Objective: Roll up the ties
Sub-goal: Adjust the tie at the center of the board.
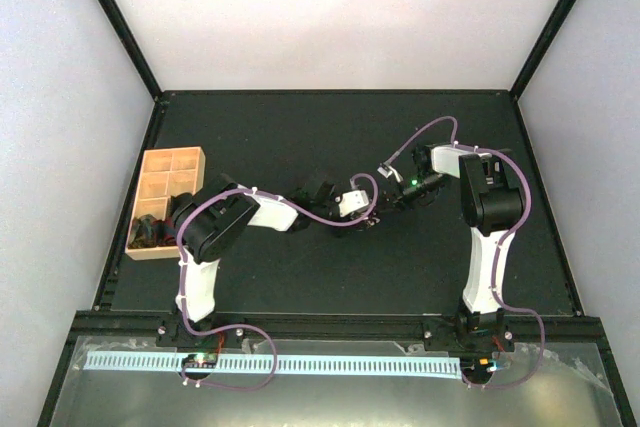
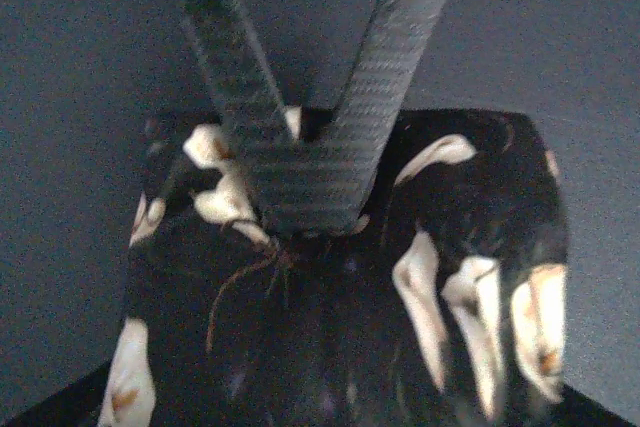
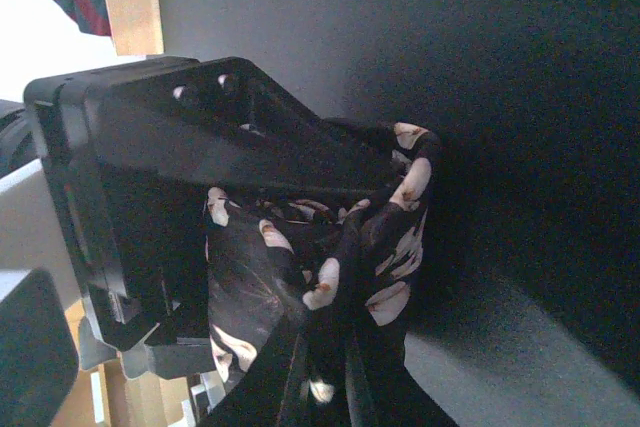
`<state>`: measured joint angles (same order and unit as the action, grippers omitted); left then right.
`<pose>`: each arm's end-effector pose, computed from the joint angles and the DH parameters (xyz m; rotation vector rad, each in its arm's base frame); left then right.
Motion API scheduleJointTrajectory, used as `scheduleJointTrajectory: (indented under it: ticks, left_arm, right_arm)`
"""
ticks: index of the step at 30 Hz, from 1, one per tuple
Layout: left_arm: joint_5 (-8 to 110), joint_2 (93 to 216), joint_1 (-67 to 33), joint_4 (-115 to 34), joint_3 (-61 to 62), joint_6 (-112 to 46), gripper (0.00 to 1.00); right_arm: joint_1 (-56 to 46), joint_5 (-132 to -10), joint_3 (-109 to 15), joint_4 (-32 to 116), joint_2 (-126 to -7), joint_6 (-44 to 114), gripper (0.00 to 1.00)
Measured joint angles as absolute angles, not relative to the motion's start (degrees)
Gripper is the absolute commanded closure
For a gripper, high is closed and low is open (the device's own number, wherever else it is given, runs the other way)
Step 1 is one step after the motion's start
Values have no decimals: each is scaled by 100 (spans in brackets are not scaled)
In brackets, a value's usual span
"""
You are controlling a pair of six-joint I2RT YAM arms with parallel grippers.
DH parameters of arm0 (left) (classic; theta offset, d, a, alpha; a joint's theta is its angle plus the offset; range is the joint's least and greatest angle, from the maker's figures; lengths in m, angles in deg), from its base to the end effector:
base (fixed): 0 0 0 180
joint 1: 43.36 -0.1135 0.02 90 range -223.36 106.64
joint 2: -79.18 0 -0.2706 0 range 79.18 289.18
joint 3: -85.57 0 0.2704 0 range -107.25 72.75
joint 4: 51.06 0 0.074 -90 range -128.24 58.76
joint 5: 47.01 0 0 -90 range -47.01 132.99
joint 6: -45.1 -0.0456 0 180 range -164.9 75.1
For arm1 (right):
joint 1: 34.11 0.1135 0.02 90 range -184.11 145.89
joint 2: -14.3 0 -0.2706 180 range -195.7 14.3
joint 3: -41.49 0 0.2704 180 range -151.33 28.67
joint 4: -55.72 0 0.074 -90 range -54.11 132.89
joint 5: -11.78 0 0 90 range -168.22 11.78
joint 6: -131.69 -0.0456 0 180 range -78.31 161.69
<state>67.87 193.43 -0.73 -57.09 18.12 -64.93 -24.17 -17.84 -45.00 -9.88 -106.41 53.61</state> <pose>0.2840 -0.2875 0.0878 1.3873 1.8342 -0.7004 0.3530 0.1021 0.0990 0.3652 -2.5760 -1.5154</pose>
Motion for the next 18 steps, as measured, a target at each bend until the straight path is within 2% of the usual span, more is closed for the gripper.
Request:
scheduleJointTrajectory:
  ticks: [5, 6, 14, 16, 18]
  left_arm:
    - [6765, 19271, -112, -5915, 2083, -6364, 3]
    - [6765, 19208, -114, -5954, 2172, -6325, 1]
    - [6844, 19212, -184, -5971, 2181, -6135, 1]
    - [6887, 19380, -189, -5954, 1956, -6137, 6]
    - [6968, 19625, -178, -5901, 1608, -6157, 14]
  right_arm:
    - [-2422, -1814, -4448, -946, -10595, 5356, 98]
    - [-2422, -1814, -4421, -916, -10582, 5352, 98]
    - [-2422, -1817, -4212, -780, -10400, 5219, 99]
    - [-2422, -1814, -4155, -732, -10343, 5177, 98]
    - [-2422, -1817, -4115, -671, -10304, 5162, 98]
